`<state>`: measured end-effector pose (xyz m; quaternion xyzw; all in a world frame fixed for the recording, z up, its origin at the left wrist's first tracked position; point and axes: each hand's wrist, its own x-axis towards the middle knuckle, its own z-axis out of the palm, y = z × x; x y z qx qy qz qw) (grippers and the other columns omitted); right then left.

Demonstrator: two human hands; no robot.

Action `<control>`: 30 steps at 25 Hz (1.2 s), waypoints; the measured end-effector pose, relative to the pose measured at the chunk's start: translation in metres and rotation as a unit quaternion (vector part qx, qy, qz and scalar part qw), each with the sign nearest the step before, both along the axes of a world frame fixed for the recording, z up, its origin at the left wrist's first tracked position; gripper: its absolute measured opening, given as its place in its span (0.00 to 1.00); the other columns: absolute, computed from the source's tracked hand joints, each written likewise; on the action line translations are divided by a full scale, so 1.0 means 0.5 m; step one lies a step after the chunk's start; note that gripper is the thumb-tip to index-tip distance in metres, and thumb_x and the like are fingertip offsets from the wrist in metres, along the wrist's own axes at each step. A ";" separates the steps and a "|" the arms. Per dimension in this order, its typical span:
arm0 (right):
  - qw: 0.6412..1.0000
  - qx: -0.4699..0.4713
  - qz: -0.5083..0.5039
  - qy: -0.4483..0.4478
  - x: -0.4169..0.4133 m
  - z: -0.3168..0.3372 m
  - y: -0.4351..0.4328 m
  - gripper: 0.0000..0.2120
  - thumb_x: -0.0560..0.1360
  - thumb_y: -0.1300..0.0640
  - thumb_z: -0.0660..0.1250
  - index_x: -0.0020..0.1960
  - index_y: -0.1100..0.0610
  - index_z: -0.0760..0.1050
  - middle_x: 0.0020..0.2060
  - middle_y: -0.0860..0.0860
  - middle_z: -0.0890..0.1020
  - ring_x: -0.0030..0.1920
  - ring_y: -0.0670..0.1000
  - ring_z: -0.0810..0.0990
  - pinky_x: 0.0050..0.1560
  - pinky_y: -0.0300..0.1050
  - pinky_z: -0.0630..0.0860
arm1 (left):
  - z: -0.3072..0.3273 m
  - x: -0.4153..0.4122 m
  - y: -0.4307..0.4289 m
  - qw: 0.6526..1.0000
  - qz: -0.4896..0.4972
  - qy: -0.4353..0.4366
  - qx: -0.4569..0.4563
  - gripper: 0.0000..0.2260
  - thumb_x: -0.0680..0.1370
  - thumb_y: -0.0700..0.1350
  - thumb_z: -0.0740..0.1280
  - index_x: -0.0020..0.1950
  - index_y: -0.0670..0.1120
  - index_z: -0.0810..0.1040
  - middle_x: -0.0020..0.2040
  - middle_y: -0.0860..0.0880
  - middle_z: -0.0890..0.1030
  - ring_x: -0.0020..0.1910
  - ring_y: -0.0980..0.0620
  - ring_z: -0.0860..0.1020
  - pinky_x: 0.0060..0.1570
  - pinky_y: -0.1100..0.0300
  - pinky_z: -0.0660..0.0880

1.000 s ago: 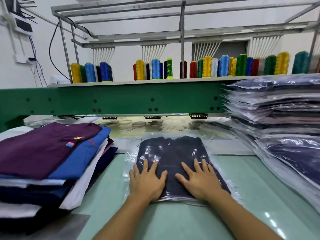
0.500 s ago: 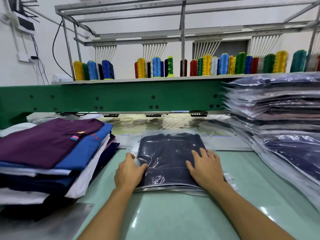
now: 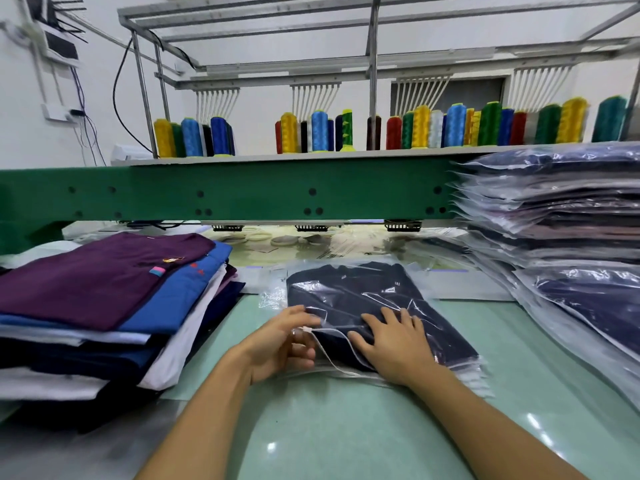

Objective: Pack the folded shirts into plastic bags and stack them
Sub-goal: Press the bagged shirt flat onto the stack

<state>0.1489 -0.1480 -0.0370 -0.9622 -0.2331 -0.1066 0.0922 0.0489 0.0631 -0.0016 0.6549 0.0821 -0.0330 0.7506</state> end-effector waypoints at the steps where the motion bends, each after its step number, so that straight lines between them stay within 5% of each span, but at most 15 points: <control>1: 1.000 0.007 -0.007 0.000 0.000 0.002 -0.005 0.33 0.77 0.29 0.47 0.77 0.43 0.61 0.77 0.52 0.64 0.77 0.63 0.57 0.76 0.62 0.52 | -0.001 0.000 -0.006 1.000 0.001 -0.017 0.011 0.17 0.77 0.43 0.73 0.64 0.56 0.75 0.33 0.47 0.74 0.28 0.51 0.75 0.27 0.59 0.76; 5: 0.973 0.142 0.125 -0.135 -0.032 0.036 0.008 0.22 0.81 0.39 0.56 0.71 0.46 0.71 0.67 0.44 0.75 0.69 0.52 0.70 0.70 0.53 0.65 | -0.011 0.020 -0.020 0.987 0.127 -0.093 0.010 0.17 0.76 0.40 0.75 0.62 0.46 0.75 0.29 0.50 0.74 0.24 0.53 0.70 0.24 0.62 0.72; 8: 0.915 0.193 0.264 -0.236 -0.083 0.054 0.054 0.13 0.80 0.44 0.62 0.60 0.47 0.78 0.51 0.42 0.80 0.52 0.48 0.76 0.52 0.47 0.74 | -0.019 0.031 -0.029 0.981 0.162 -0.105 -0.030 0.12 0.77 0.38 0.73 0.56 0.44 0.74 0.29 0.49 0.75 0.23 0.55 0.69 0.23 0.63 0.70; 13: 0.863 0.188 0.253 -0.394 -0.099 0.052 0.080 0.07 0.80 0.51 0.66 0.49 0.49 0.82 0.37 0.43 0.81 0.36 0.51 0.72 0.35 0.47 0.71 | -0.022 0.039 -0.026 0.982 0.138 -0.099 -0.087 0.14 0.78 0.35 0.70 0.61 0.44 0.75 0.28 0.50 0.68 0.22 0.57 0.63 0.19 0.66 0.61; 20: 0.870 0.170 0.210 -0.412 -0.103 0.045 0.089 0.06 0.80 0.51 0.66 0.46 0.47 0.80 0.33 0.44 0.78 0.35 0.51 0.70 0.34 0.48 0.70 | -0.019 0.036 -0.035 0.977 0.138 -0.092 -0.131 0.12 0.77 0.33 0.68 0.59 0.43 0.74 0.26 0.51 0.67 0.20 0.59 0.62 0.18 0.68 0.59; 30: 0.919 0.199 0.173 -0.292 -0.076 0.044 0.048 0.06 0.78 0.48 0.64 0.42 0.47 0.73 0.34 0.43 0.76 0.35 0.47 0.68 0.35 0.44 0.68 | -0.014 0.039 -0.012 0.928 0.209 -0.131 -0.279 0.12 0.80 0.31 0.64 0.44 0.46 0.68 0.25 0.53 0.63 0.19 0.60 0.60 0.17 0.69 0.59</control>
